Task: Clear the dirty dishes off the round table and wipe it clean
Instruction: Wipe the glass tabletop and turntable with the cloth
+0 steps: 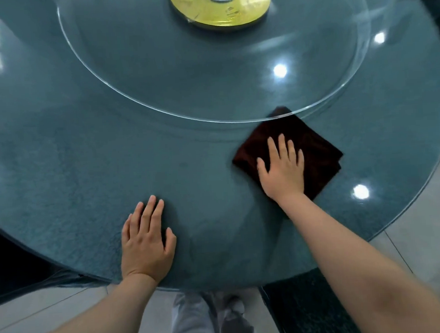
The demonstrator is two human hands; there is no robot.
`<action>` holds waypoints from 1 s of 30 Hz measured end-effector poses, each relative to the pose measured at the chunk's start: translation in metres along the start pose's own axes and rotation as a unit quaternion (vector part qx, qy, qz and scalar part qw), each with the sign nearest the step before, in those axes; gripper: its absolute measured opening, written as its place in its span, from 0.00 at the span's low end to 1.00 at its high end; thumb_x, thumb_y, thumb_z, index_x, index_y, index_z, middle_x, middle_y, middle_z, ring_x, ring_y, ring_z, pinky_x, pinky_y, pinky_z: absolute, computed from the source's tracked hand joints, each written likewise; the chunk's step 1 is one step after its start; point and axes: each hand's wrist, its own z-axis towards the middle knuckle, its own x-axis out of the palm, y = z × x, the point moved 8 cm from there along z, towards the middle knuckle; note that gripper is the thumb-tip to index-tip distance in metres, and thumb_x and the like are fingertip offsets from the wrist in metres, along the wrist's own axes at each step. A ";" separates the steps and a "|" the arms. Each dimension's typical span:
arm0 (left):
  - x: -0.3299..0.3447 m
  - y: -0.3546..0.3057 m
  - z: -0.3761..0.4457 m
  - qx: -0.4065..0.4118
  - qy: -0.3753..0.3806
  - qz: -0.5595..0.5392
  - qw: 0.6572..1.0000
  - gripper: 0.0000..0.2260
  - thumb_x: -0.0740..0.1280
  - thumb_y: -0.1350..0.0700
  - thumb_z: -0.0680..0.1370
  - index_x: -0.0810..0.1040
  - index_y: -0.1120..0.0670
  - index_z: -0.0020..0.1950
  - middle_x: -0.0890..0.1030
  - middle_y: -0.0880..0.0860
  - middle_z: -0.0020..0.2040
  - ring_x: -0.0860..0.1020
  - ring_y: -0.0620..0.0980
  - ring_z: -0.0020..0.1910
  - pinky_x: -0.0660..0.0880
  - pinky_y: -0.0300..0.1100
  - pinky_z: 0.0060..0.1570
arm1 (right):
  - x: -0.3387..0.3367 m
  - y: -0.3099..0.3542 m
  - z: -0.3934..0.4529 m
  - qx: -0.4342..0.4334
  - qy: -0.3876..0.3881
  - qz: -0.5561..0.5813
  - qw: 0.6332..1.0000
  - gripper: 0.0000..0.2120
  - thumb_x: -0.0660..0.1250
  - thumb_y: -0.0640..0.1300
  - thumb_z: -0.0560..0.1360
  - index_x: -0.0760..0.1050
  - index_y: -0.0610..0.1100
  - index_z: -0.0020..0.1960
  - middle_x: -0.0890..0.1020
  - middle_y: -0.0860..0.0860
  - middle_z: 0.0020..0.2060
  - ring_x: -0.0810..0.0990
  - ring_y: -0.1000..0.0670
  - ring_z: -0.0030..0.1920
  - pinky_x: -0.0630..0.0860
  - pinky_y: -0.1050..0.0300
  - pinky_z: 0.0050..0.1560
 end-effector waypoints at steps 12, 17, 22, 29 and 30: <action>0.000 -0.002 -0.001 0.004 -0.002 0.006 1.000 0.29 0.54 0.47 0.74 0.66 0.53 0.74 0.66 0.52 0.75 0.61 0.54 0.74 0.56 0.52 0.71 | 0.016 0.023 -0.046 -0.092 -0.044 0.000 0.995 0.34 0.51 0.62 0.76 0.59 0.47 0.78 0.60 0.46 0.77 0.59 0.42 0.76 0.53 0.42 0.75; 0.000 -0.002 -0.003 0.002 0.000 -0.001 1.000 0.29 0.54 0.47 0.74 0.66 0.53 0.75 0.65 0.51 0.76 0.60 0.54 0.75 0.54 0.51 0.71 | -0.010 -0.110 -0.014 0.127 -0.022 0.004 0.992 0.34 0.45 0.62 0.79 0.48 0.47 0.80 0.50 0.46 0.79 0.48 0.45 0.79 0.45 0.42 0.77; 0.002 -0.003 -0.003 0.004 0.005 0.006 1.000 0.29 0.54 0.47 0.74 0.66 0.53 0.75 0.64 0.51 0.76 0.60 0.54 0.75 0.54 0.51 0.72 | 0.000 0.008 0.009 0.084 -0.049 0.016 0.995 0.37 0.50 0.64 0.78 0.52 0.43 0.79 0.53 0.41 0.79 0.51 0.40 0.78 0.46 0.40 0.77; 0.001 -0.002 -0.003 0.005 0.001 0.007 1.000 0.28 0.53 0.47 0.75 0.65 0.53 0.75 0.64 0.51 0.76 0.59 0.53 0.75 0.53 0.51 0.73 | 0.021 0.171 0.001 -0.210 0.020 0.003 0.977 0.36 0.48 0.66 0.78 0.49 0.49 0.80 0.49 0.47 0.79 0.47 0.45 0.79 0.42 0.44 0.77; 0.001 -0.002 -0.002 0.004 0.001 0.007 1.000 0.28 0.53 0.47 0.75 0.65 0.53 0.75 0.64 0.51 0.76 0.59 0.53 0.75 0.54 0.51 0.73 | 0.017 0.152 0.007 -0.210 0.007 0.002 0.978 0.36 0.48 0.66 0.77 0.52 0.50 0.80 0.52 0.47 0.79 0.49 0.45 0.79 0.43 0.44 0.77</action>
